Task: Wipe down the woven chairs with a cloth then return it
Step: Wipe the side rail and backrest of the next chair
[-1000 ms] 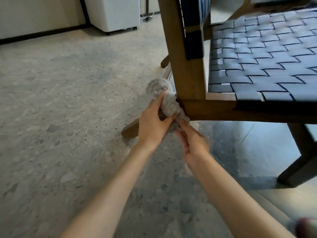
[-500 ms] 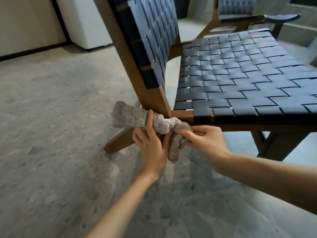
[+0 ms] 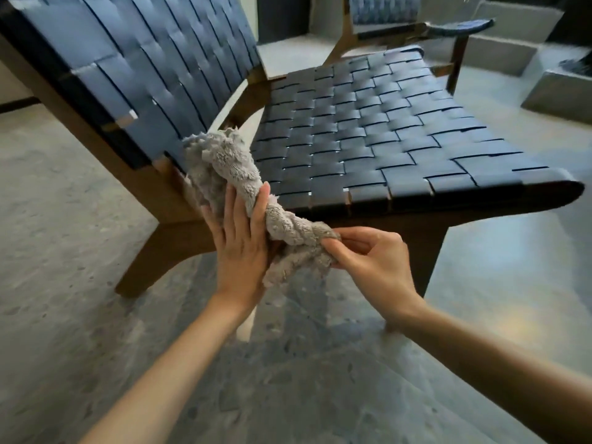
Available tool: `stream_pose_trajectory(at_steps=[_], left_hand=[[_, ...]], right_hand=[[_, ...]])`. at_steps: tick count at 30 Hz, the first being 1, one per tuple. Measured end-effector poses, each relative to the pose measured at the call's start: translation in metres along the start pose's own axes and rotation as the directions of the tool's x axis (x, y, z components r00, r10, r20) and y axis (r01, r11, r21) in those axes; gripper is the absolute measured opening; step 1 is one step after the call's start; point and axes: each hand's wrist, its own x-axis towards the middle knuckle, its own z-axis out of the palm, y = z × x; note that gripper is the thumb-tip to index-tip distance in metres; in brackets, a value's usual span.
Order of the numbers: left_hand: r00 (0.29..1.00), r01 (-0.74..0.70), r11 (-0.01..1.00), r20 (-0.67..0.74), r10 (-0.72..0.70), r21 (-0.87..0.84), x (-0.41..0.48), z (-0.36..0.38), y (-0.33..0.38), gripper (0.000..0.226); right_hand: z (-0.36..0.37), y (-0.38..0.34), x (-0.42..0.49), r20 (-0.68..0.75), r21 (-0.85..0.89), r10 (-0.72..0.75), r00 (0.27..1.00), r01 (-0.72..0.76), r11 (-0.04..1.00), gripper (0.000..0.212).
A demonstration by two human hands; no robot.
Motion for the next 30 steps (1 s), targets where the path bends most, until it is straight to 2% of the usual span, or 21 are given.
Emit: stream_pose_trajectory(at_steps=[3,8,12,16,19,22,25,28,30], left_hand=[[0.996,-0.088,0.994,-0.014,0.089,0.067,0.010,0.008,0.029,0.080],[0.982,-0.187,0.980,-0.020,0.189,0.073,0.028,0.019,0.100,0.070],[0.950,-0.310,0.951,-0.022,0.310,0.020,0.054,0.021,0.168,0.069],[0.927,-0.375,0.927,0.032,0.374,0.034,0.079,0.024,0.230,0.073],[0.923,-0.383,0.923,0.037,0.382,0.023,0.083,0.027,0.244,0.073],[0.905,-0.426,0.905,-0.023,0.426,0.006,0.085,0.021,0.231,0.066],[0.918,-0.396,0.915,-0.032,0.395,-0.081,0.081,0.012,0.216,0.065],[0.935,-0.353,0.926,-0.048,0.350,-0.131,0.069,0.004,0.197,0.063],[0.921,-0.387,0.918,-0.070,0.382,-0.087,0.057,-0.001,0.183,0.060]], right_hand=[[-0.031,0.010,-0.004,-0.112,-0.029,-0.059,0.992,0.056,0.998,0.020],[-0.090,0.019,-0.016,-0.341,-0.051,-0.103,0.934,0.091,0.995,0.018],[-0.144,0.021,-0.022,-0.540,-0.020,-0.091,0.836,0.095,0.995,0.015],[-0.187,0.018,-0.016,-0.710,0.169,0.034,0.703,0.124,0.978,0.012],[-0.199,0.016,-0.008,-0.738,0.221,0.067,0.672,0.147,0.964,0.006],[-0.193,0.014,-0.002,-0.742,0.209,0.049,0.669,0.161,0.964,0.014],[-0.184,0.012,0.002,-0.746,0.139,-0.010,0.666,0.170,0.976,0.017],[-0.171,0.013,0.003,-0.695,0.030,-0.089,0.714,0.153,0.988,0.015],[-0.163,0.018,0.001,-0.657,-0.002,-0.097,0.748,0.127,0.992,0.014]])
